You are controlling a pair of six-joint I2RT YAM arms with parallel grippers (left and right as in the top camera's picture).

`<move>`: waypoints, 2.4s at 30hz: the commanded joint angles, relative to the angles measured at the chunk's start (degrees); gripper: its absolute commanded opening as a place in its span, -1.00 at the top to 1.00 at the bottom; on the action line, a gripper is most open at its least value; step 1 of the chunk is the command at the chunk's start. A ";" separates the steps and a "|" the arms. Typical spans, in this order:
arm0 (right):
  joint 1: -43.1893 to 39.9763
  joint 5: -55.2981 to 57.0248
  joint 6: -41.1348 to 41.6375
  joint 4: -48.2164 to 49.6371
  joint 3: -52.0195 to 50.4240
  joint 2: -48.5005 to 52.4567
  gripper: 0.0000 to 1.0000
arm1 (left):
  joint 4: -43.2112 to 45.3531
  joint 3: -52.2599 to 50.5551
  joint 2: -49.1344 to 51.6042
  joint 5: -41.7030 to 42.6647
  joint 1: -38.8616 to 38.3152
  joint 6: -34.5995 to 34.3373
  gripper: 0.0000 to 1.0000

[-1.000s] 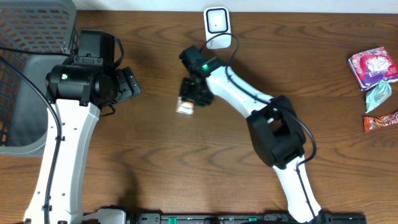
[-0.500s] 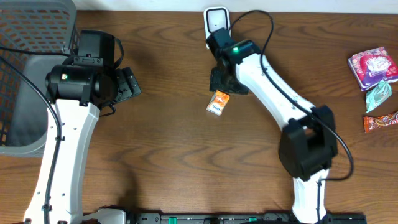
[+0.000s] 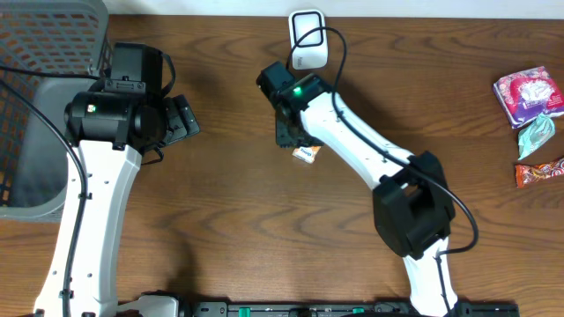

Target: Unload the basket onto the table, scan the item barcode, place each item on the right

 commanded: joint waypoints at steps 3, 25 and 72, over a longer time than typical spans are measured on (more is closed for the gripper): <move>1.07 6.03 2.89 0.37 -0.04 4.00 0.19 | -0.17 0.20 0.15 -0.33 0.04 -0.55 -0.96; -5.46 -9.57 -8.31 1.14 5.05 0.52 0.98 | -0.17 0.20 0.15 -0.33 0.04 -0.55 -0.96; -26.29 -34.75 -14.21 9.11 -14.14 -11.23 0.17 | -0.17 0.20 0.15 -0.33 0.04 -0.55 -0.96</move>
